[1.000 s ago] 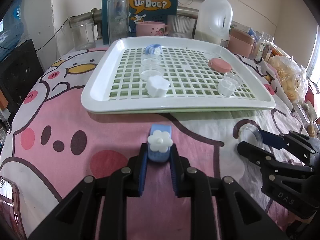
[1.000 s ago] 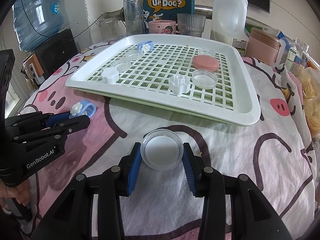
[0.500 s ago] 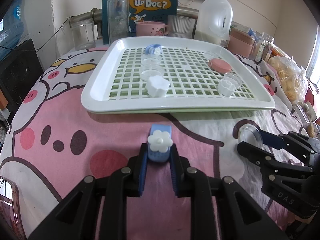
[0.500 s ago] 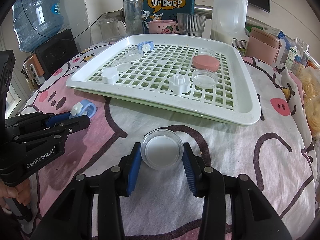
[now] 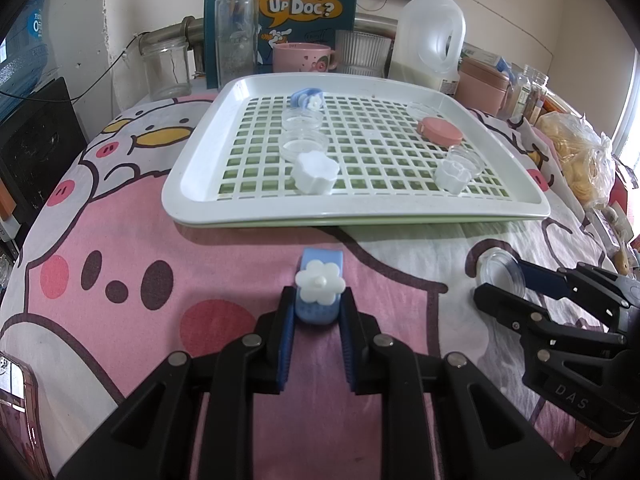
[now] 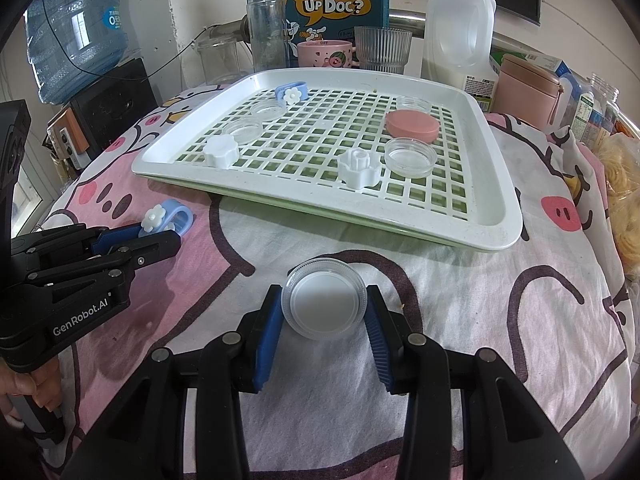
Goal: Organize rigid objects
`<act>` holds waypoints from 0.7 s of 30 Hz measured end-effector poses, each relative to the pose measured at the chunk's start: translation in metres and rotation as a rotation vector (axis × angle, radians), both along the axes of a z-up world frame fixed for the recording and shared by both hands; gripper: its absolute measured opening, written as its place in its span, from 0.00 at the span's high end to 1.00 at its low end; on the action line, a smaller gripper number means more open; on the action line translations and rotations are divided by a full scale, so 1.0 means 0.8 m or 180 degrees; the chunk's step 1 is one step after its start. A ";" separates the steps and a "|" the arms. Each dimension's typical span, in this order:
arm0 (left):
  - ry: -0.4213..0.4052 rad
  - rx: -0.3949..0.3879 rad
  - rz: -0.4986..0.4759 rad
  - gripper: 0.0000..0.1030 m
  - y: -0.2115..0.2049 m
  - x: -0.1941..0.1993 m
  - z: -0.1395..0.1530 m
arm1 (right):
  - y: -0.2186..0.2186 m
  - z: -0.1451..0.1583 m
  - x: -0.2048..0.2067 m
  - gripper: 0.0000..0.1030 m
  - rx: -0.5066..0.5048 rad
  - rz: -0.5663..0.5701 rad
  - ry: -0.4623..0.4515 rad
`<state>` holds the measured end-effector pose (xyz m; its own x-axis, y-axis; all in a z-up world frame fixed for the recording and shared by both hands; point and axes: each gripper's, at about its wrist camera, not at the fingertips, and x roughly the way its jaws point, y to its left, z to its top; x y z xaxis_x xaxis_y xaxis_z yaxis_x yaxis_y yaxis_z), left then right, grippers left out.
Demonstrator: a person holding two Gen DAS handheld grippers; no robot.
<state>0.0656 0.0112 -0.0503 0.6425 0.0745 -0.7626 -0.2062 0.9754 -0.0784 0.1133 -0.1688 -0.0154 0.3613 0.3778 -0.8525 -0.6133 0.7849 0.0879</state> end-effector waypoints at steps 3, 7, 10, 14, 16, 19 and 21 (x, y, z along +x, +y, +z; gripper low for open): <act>0.0000 -0.0002 0.0000 0.80 0.000 0.000 0.000 | 0.000 0.000 0.000 0.61 0.0001 0.0000 0.0000; 0.0000 -0.0002 0.0000 0.80 -0.001 0.000 0.000 | 0.000 0.000 0.000 0.61 0.0002 0.0000 0.0001; 0.0000 -0.0003 -0.0001 0.80 0.000 0.000 0.000 | 0.000 0.000 0.000 0.61 0.0004 -0.0001 0.0002; 0.0000 -0.0007 -0.0001 0.80 0.001 0.000 0.000 | -0.001 0.000 0.000 0.61 0.0003 -0.0001 0.0003; -0.0001 -0.0011 -0.0001 0.80 0.002 0.000 0.000 | -0.001 0.000 0.000 0.61 0.0004 -0.0002 0.0004; -0.0010 -0.0038 -0.0021 0.80 0.001 0.000 0.000 | -0.002 0.000 0.001 0.61 0.0025 -0.0007 0.0016; -0.0021 -0.0072 -0.0035 0.80 0.001 -0.001 0.001 | -0.002 0.000 0.001 0.61 0.0051 -0.0013 0.0030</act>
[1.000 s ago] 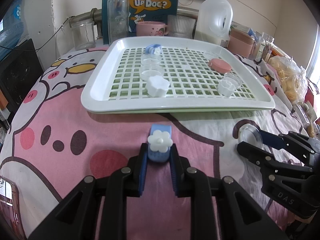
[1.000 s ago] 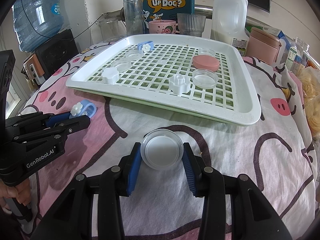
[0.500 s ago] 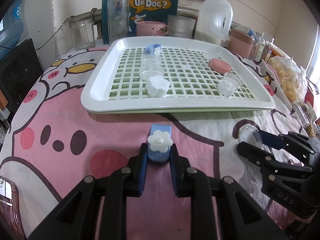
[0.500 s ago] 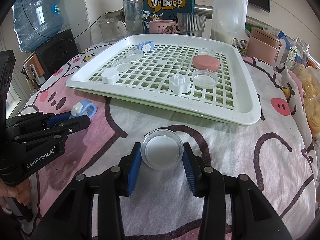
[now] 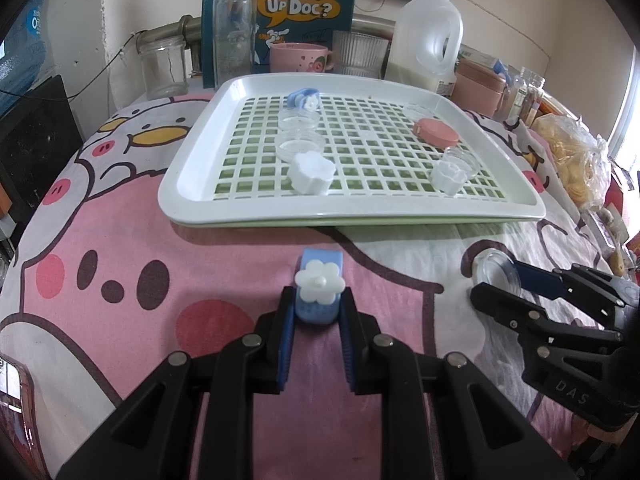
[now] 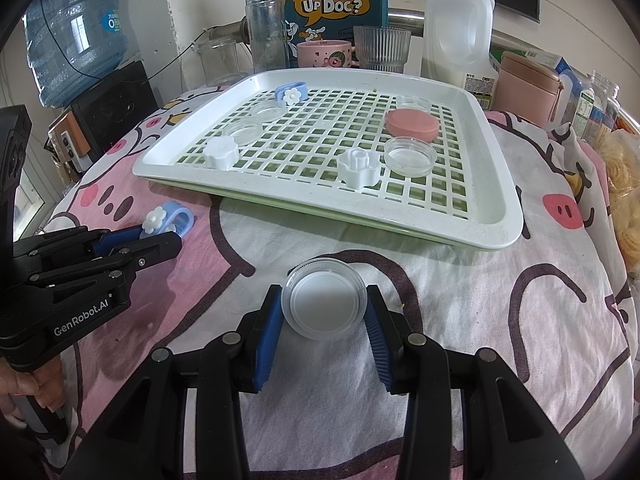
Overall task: Organize rigid objects
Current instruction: 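Carry the blue flower clip and clear lid over the grid tray, open both tools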
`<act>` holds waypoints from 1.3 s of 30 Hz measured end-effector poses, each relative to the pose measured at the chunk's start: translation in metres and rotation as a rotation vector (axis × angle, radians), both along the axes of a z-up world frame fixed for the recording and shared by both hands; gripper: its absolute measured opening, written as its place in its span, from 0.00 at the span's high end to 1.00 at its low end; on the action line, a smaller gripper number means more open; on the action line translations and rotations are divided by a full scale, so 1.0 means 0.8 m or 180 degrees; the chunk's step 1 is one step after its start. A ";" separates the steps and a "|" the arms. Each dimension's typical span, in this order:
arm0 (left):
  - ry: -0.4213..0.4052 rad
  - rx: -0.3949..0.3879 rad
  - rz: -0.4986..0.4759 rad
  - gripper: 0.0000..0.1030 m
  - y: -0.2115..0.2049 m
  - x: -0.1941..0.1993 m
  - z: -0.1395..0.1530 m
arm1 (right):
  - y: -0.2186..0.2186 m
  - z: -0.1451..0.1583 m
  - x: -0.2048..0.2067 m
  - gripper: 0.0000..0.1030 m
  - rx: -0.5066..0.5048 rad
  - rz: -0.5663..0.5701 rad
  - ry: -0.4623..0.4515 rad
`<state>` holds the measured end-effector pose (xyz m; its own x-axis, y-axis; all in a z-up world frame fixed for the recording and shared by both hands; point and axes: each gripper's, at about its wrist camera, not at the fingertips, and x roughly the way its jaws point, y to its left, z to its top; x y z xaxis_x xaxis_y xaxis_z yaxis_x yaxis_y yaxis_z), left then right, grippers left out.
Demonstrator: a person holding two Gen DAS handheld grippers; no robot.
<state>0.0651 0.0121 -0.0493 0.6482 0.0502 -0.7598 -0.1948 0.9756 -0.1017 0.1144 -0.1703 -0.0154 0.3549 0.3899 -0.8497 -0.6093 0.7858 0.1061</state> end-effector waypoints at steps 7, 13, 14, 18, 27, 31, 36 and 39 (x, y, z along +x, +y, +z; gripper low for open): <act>-0.0130 -0.0132 -0.0160 0.80 -0.003 -0.014 0.043 | -0.013 0.016 0.004 0.62 0.0364 0.0084 0.0227; -0.0380 -0.0016 -0.0074 0.80 0.035 0.025 0.114 | -0.025 0.078 0.045 0.62 0.0609 0.0036 -0.0008; -0.0347 -0.0063 -0.0060 0.80 0.047 0.035 0.117 | -0.024 0.084 0.057 0.62 0.0667 0.0021 0.0012; -0.0151 -0.0221 0.0035 0.80 0.086 0.092 0.112 | -0.005 0.095 0.105 0.62 0.0696 0.0033 0.0009; 0.0190 -0.0338 0.0076 0.80 0.114 0.169 0.068 | 0.078 0.064 0.165 0.62 0.0294 0.0268 -0.0001; 0.0275 -0.0254 0.0072 0.80 0.122 0.193 0.053 | 0.103 0.035 0.185 0.62 0.0075 0.0326 0.0053; 0.0437 -0.0223 0.0105 0.80 0.129 0.213 0.032 | 0.117 0.011 0.205 0.62 -0.0115 0.0305 0.0079; 0.0433 -0.0221 0.0118 0.80 0.131 0.215 0.026 | 0.121 0.000 0.208 0.62 -0.0245 0.0342 0.0068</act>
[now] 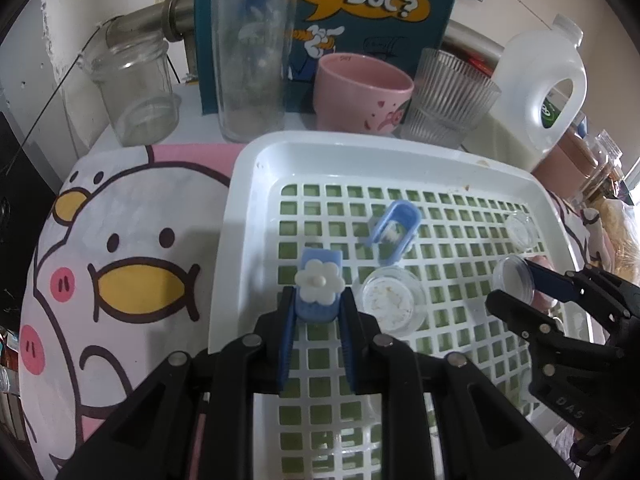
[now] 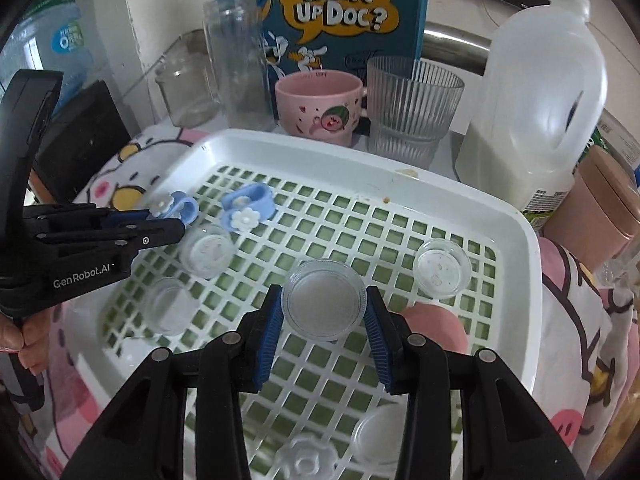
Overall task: Organize rigid objects
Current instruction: 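Carry the blue flower clip and clear lid over the grid tray, open both tools, then lift both open tools away from the tray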
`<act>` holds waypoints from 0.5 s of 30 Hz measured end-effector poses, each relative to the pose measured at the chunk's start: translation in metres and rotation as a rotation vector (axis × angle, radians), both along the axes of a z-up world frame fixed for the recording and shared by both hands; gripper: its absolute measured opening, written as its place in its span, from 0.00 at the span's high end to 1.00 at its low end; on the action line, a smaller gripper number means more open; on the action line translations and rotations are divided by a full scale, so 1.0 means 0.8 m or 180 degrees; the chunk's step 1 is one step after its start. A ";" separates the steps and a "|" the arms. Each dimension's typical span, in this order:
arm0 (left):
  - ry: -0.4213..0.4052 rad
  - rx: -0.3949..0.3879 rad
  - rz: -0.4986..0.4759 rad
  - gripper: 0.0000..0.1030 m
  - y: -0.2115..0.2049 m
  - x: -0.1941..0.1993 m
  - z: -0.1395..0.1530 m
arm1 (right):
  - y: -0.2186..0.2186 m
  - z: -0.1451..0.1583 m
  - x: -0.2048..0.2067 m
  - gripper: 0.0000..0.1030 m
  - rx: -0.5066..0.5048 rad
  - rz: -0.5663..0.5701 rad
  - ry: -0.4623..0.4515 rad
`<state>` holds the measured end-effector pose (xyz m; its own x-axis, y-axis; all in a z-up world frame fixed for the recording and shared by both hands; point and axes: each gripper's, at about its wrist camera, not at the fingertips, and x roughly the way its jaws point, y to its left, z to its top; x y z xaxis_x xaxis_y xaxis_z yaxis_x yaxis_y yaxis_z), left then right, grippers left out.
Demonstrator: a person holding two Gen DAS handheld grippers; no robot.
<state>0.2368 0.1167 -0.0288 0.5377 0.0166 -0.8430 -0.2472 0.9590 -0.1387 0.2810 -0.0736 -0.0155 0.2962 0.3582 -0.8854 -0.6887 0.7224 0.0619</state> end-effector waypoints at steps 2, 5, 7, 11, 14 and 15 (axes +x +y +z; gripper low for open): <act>-0.0003 0.0013 0.0024 0.79 -0.001 0.000 0.000 | 0.004 -0.009 0.001 0.61 -0.0095 0.0012 -0.0018; -0.0041 -0.0085 0.0064 0.66 0.004 -0.001 0.004 | 0.004 -0.014 0.002 0.59 -0.0097 -0.0005 -0.0004; -0.0139 -0.0221 0.0041 0.53 0.007 -0.007 0.016 | 0.002 -0.010 0.004 0.51 -0.0047 -0.0023 0.0022; -0.0429 -0.0320 -0.0032 0.20 0.005 -0.027 0.057 | -0.012 0.031 -0.009 0.28 0.0180 -0.0023 -0.0165; -0.0726 -0.0349 -0.0009 0.19 0.006 -0.056 0.099 | -0.036 0.081 -0.029 0.25 0.0493 -0.0044 -0.0312; -0.0859 -0.0354 -0.0014 0.19 0.005 -0.070 0.116 | -0.043 0.095 -0.036 0.23 0.0573 -0.0051 -0.0358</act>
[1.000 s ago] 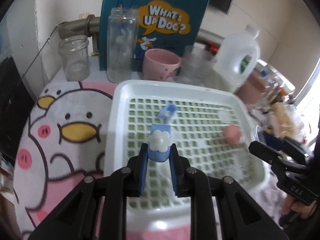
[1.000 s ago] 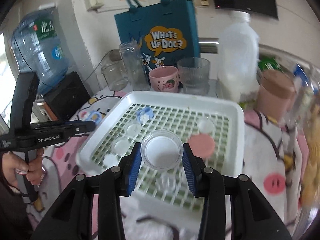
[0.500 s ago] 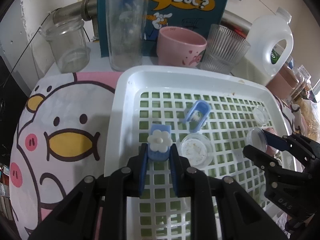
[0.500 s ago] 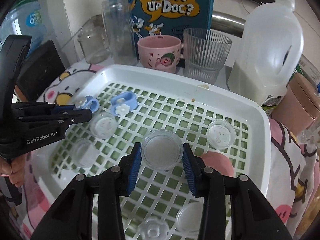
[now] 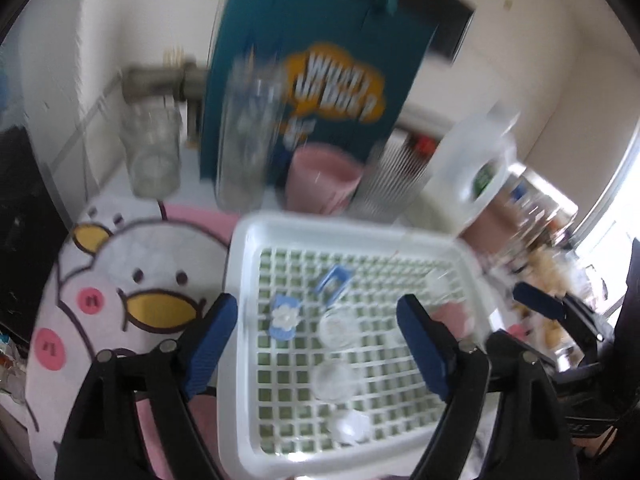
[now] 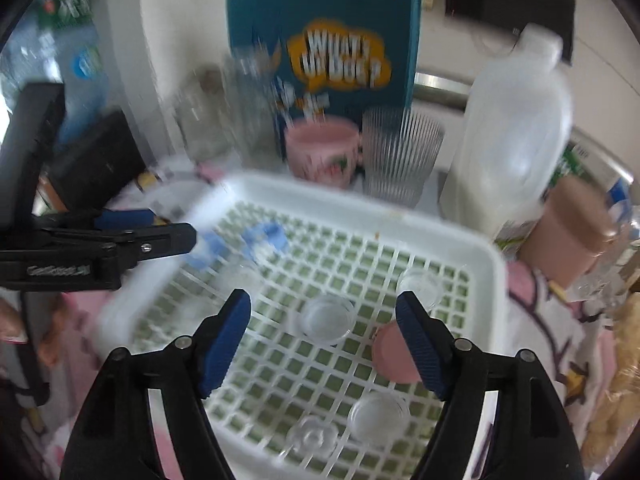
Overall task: Organize rigid objects
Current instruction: 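Lift both open tools away from the tray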
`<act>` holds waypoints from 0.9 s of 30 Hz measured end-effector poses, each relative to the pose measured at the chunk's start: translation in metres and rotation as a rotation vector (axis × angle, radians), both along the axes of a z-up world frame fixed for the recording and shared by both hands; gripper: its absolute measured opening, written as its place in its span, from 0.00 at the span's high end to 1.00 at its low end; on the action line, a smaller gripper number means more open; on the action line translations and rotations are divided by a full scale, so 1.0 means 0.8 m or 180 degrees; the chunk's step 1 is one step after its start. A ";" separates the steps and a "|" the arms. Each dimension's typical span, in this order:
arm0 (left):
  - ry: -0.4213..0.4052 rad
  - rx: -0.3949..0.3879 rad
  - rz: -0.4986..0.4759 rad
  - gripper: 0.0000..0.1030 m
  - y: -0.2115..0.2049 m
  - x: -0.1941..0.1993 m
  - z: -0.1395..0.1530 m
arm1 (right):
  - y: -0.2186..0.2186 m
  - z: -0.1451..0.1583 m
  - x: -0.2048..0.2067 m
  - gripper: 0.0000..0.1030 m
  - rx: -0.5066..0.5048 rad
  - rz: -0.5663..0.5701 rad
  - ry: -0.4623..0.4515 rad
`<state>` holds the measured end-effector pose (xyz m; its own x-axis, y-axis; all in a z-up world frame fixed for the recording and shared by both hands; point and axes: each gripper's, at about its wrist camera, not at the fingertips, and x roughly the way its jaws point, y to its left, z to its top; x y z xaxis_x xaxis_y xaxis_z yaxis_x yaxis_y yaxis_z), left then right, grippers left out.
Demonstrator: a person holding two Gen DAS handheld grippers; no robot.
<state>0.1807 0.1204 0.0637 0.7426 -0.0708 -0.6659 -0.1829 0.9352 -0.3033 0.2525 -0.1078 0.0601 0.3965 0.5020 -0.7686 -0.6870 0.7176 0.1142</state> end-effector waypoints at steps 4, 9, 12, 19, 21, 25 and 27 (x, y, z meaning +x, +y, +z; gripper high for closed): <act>-0.0507 0.0163 0.0126 0.01 -0.017 -0.061 0.058 | -0.045 0.071 -0.048 0.06 0.0423 -0.0084 -0.0367; -0.0801 0.0200 0.0279 0.00 -0.045 -0.136 0.082 | -0.094 0.121 -0.116 0.00 0.0777 -0.0223 -0.0760; -0.0833 0.0117 0.0359 0.00 -0.056 -0.168 0.069 | -0.108 0.120 -0.147 0.00 0.0883 -0.0253 -0.0752; -0.0657 0.0071 0.0253 0.00 -0.088 -0.211 0.001 | -0.134 0.064 -0.186 0.00 0.0798 -0.0457 -0.0404; -0.0580 0.0303 0.0196 0.00 -0.101 -0.214 -0.019 | -0.133 0.044 -0.192 0.00 0.0728 -0.0480 -0.0299; -0.0311 0.0800 0.0047 0.00 -0.125 -0.209 -0.056 | -0.126 0.013 -0.200 0.00 0.0558 -0.0488 -0.0169; -0.0201 0.0928 0.0002 0.00 -0.130 -0.206 -0.072 | -0.120 0.000 -0.202 0.00 0.0454 -0.0480 -0.0147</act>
<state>0.0158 0.0168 0.0063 0.7831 0.1172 -0.6107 -0.1729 0.9844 -0.0328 0.0912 -0.2039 0.0605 0.5086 0.5366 -0.6733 -0.5800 0.7915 0.1927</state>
